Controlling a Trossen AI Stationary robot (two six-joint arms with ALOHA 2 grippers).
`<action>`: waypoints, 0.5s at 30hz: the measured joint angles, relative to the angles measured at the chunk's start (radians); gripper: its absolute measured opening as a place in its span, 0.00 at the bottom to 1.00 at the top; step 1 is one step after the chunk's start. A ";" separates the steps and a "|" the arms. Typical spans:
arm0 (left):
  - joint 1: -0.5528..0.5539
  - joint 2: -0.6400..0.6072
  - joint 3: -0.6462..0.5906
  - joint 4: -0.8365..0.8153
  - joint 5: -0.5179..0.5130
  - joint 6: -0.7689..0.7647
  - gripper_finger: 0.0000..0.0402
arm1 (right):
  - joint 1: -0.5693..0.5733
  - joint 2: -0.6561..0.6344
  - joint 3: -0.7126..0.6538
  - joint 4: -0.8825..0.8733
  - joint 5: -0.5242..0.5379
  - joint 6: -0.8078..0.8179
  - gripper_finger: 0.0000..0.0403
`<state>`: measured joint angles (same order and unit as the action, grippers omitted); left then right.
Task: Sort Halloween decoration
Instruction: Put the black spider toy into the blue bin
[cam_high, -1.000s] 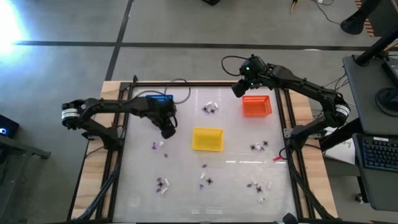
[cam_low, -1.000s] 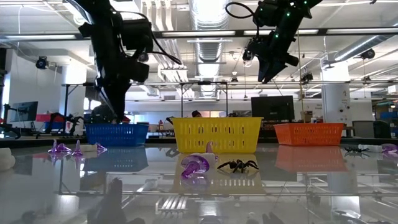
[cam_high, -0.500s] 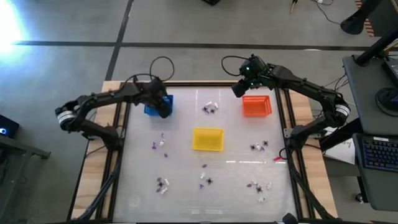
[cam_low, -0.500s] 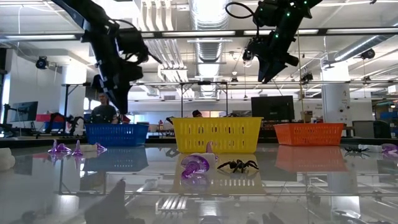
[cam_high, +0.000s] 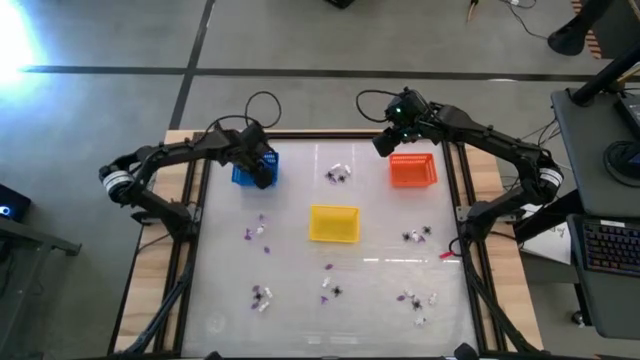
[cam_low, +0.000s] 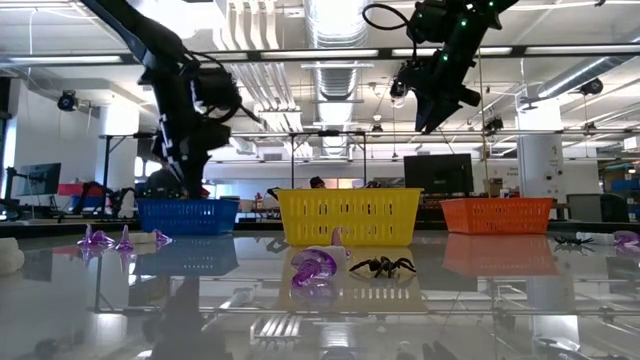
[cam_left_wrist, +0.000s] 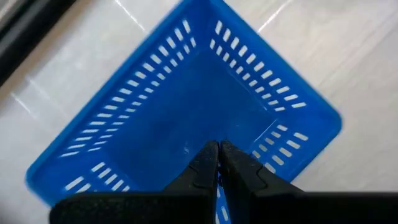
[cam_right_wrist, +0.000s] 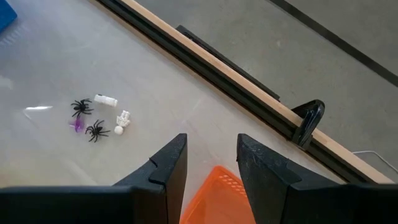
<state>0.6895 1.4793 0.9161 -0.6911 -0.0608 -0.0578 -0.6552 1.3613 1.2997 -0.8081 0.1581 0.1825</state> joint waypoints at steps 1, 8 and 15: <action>0.001 0.015 0.000 0.000 0.000 0.009 0.00 | 0.000 0.000 0.000 0.000 0.000 0.000 0.33; 0.002 0.090 0.000 0.024 -0.001 0.023 0.01 | 0.000 0.000 0.000 0.000 0.000 0.000 0.33; 0.002 0.076 0.000 0.029 -0.007 0.023 0.12 | 0.000 0.000 0.000 0.001 0.000 0.001 0.33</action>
<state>0.6910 1.5556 0.9161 -0.6621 -0.0682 -0.0349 -0.6550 1.3613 1.2999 -0.8074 0.1579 0.1833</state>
